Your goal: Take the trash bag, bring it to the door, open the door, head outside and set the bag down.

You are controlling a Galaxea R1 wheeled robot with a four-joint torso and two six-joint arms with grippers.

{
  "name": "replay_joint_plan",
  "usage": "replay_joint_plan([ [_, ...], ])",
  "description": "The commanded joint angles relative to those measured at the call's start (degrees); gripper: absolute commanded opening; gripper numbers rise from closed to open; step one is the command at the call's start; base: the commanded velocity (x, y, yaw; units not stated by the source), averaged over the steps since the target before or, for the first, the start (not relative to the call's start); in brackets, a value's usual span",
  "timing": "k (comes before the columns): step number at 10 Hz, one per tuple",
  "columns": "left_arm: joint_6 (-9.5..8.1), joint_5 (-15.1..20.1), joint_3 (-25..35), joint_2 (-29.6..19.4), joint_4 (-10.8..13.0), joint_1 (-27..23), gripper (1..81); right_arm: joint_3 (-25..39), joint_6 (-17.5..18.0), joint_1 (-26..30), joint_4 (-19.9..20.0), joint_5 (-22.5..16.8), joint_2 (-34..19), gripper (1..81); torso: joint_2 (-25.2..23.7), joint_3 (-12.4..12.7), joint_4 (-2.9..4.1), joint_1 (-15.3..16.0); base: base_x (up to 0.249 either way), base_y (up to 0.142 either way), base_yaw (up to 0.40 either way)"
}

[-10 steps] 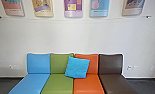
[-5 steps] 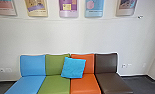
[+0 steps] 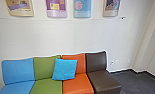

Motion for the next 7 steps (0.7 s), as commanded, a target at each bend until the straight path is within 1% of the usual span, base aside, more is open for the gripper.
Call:
replay_joint_plan([
  [1, 0.13, 4.1, 0.2, -0.2, 0.0, -2.9, 1.0, 0.6, -0.3, 2.5, -0.4, -3.6, 0.6, 81.1, 0.0, 0.0, 0.00, 0.0, 0.000, 0.000, -0.326],
  [7, 0.13, 4.0, 0.2, 0.0, -0.1, -3.0, 1.0, 0.6, -0.3, 2.6, -0.3, -3.6, 0.8, 81.1, 0.0, 0.0, 0.00, 0.0, 0.000, 0.000, -0.329],
])
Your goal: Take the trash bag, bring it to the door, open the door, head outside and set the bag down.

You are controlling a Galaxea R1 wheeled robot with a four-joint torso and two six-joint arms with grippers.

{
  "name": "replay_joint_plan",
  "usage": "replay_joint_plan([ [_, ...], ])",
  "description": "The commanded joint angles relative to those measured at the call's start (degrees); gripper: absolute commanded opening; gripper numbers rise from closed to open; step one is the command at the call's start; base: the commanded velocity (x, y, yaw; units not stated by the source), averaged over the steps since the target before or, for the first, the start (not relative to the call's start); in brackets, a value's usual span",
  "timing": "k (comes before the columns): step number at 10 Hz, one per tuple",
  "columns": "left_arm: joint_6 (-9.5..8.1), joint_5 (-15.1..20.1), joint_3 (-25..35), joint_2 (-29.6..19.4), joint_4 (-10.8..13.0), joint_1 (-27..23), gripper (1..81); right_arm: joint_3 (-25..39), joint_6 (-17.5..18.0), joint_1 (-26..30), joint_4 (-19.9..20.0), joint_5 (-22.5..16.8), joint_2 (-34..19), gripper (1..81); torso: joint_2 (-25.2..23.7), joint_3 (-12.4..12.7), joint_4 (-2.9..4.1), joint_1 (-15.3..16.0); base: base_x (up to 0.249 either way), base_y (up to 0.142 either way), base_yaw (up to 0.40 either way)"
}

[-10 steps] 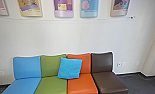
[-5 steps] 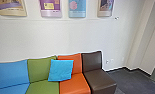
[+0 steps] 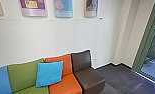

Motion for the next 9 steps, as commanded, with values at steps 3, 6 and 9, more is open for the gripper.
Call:
replay_joint_plan([
  [3, 0.13, 4.1, 0.2, 0.0, -0.1, -2.9, 1.0, 0.6, -0.3, 2.7, -0.3, -3.6, 0.8, 81.1, 0.0, 0.0, 0.00, 0.0, 0.000, 0.000, -0.335],
  [6, 0.13, 4.1, 0.2, 0.0, -0.1, -2.9, 1.0, 0.4, -0.2, 2.6, -0.2, -3.6, 0.8, 81.1, 0.0, 0.0, 0.00, 0.0, 0.000, 0.000, -0.337],
  [9, 0.13, 4.1, 0.2, 0.0, -0.1, -2.9, 1.0, 0.4, -0.2, 2.5, -0.2, -3.6, 0.9, 81.1, 0.0, 0.0, 0.00, 0.0, 0.000, 0.000, -0.338],
])
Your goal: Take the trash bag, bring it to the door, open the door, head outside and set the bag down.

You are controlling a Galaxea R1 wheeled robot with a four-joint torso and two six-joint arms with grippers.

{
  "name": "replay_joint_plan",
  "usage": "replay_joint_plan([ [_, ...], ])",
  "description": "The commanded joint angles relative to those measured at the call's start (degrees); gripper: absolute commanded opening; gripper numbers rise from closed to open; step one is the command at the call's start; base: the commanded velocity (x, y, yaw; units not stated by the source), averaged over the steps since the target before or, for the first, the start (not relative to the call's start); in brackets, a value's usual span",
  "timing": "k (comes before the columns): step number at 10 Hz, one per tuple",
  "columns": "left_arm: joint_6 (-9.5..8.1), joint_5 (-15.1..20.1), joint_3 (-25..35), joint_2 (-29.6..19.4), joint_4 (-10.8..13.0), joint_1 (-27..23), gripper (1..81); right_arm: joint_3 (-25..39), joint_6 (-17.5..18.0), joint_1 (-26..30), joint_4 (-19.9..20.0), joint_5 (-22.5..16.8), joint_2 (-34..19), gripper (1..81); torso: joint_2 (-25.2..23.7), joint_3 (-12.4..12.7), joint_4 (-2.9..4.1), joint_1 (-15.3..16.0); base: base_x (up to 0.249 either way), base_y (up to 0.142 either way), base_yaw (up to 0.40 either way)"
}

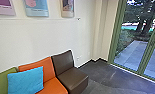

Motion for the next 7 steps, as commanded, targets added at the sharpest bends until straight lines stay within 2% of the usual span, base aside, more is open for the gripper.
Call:
replay_joint_plan([
  [1, 0.13, 4.1, 0.2, 0.0, 0.0, -2.8, 1.0, 0.5, -0.2, 2.6, -0.2, -3.6, 0.7, 81.1, 0.0, 0.0, 0.00, 0.0, 0.000, 0.000, -0.339],
  [7, 0.13, 4.2, 0.2, 0.0, 0.1, -2.9, 1.0, 0.5, -0.2, 2.5, -0.2, -3.6, 0.8, 81.1, 0.0, 0.0, 0.00, 0.0, 0.000, 0.000, -0.345],
])
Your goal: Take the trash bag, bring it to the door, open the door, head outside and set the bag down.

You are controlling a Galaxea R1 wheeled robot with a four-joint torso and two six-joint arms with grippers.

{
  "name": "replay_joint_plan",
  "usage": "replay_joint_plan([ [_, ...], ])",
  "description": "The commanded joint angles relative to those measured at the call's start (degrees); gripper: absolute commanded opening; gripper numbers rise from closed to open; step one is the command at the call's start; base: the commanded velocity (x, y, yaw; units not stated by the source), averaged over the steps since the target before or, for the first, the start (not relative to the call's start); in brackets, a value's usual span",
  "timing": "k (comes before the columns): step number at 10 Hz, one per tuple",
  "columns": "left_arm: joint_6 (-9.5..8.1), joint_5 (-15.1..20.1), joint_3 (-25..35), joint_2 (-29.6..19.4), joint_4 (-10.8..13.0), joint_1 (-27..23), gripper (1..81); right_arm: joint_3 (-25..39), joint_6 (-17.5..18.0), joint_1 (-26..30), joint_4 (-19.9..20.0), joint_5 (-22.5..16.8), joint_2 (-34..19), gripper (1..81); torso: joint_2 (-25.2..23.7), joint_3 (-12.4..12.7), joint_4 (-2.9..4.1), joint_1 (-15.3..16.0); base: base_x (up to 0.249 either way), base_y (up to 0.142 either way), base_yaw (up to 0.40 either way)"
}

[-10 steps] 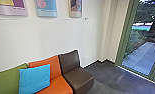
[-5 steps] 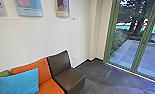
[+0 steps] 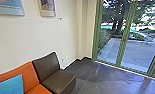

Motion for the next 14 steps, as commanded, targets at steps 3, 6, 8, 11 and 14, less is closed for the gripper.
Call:
replay_joint_plan([
  [3, 0.13, 4.1, 0.2, 0.0, 0.1, -3.0, 1.0, 0.6, -0.2, 2.4, -0.2, -3.6, 0.7, 81.1, 0.0, 0.0, 0.00, 0.0, 0.000, 0.000, -0.373],
  [6, 0.13, 4.1, 0.2, 0.0, 0.1, -2.9, 1.0, 0.6, -0.2, 2.4, -0.2, -3.6, 0.7, 81.1, 0.0, 0.0, 0.00, 0.0, 0.000, 0.000, -0.380],
  [8, 0.13, 4.1, 0.2, 0.0, 0.1, -2.8, 1.0, 0.6, -0.2, 2.4, -0.2, -3.6, 0.7, 81.1, 0.0, 0.0, 0.00, 0.0, 0.000, 0.000, -0.382],
  [11, 0.13, 4.1, 0.2, 0.1, 0.1, -2.9, 1.0, 0.6, -0.3, 2.4, -0.3, -3.6, 0.8, 81.1, 0.0, 0.0, 0.00, 0.0, 0.000, 0.000, -0.383],
  [14, 0.22, 4.1, 0.2, 0.1, 0.1, -2.9, 1.0, 0.6, -0.3, 2.5, -0.4, -3.6, 0.9, 81.1, 0.0, 0.0, 0.00, 0.0, 0.000, 0.000, -0.384],
])
